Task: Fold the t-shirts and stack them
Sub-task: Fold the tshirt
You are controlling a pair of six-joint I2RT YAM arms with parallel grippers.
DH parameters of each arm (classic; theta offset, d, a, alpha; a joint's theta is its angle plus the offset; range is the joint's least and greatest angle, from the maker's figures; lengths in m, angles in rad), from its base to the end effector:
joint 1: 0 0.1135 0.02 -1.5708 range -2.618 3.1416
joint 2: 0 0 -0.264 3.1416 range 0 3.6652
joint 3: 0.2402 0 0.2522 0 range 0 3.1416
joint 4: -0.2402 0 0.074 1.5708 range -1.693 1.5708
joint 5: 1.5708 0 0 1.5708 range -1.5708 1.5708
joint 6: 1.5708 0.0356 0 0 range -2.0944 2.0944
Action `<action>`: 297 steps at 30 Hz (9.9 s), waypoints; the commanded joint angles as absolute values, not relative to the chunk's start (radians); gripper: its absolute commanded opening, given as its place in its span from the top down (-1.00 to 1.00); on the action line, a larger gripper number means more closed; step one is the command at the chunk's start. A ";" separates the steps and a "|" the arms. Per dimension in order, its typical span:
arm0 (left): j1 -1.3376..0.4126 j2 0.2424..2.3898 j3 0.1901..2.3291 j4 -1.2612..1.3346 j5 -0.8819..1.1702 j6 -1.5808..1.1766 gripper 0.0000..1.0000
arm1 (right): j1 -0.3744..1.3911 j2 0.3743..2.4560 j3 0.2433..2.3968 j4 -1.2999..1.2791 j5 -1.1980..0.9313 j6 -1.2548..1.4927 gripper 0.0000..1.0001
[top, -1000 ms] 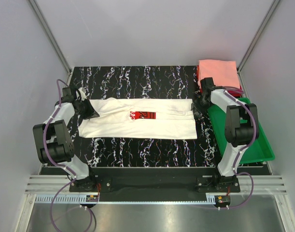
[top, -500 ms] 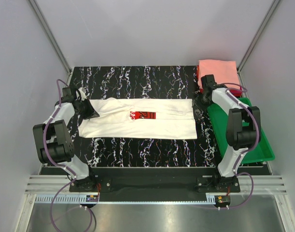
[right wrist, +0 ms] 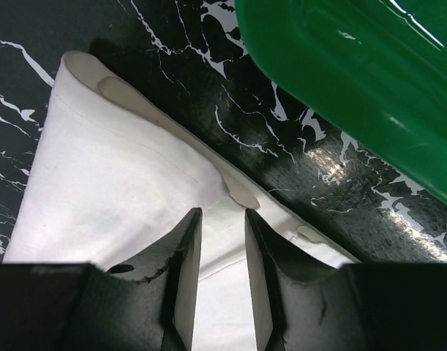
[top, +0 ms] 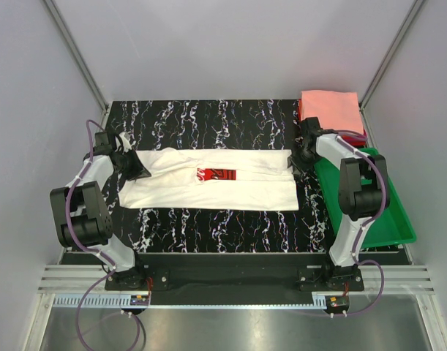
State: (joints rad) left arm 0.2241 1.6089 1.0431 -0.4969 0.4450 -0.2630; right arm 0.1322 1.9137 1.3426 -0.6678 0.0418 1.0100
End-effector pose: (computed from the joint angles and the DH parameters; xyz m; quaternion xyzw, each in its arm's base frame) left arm 0.3160 0.0563 0.2039 -0.1738 0.9296 -0.2183 0.2409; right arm 0.3798 0.0490 0.1766 0.4221 0.8911 0.0719 0.1501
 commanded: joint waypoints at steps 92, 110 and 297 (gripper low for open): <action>-0.413 1.898 1.321 -0.377 0.295 -0.465 0.43 | 0.295 1.744 1.112 -0.367 0.023 0.601 0.87; -0.371 2.069 1.545 -0.434 0.328 -0.431 0.42 | 0.287 1.769 1.127 -0.365 0.153 0.545 0.99; 0.066 2.060 1.535 -0.586 0.479 -0.086 0.19 | 0.632 2.284 1.709 -0.086 -0.672 0.365 0.24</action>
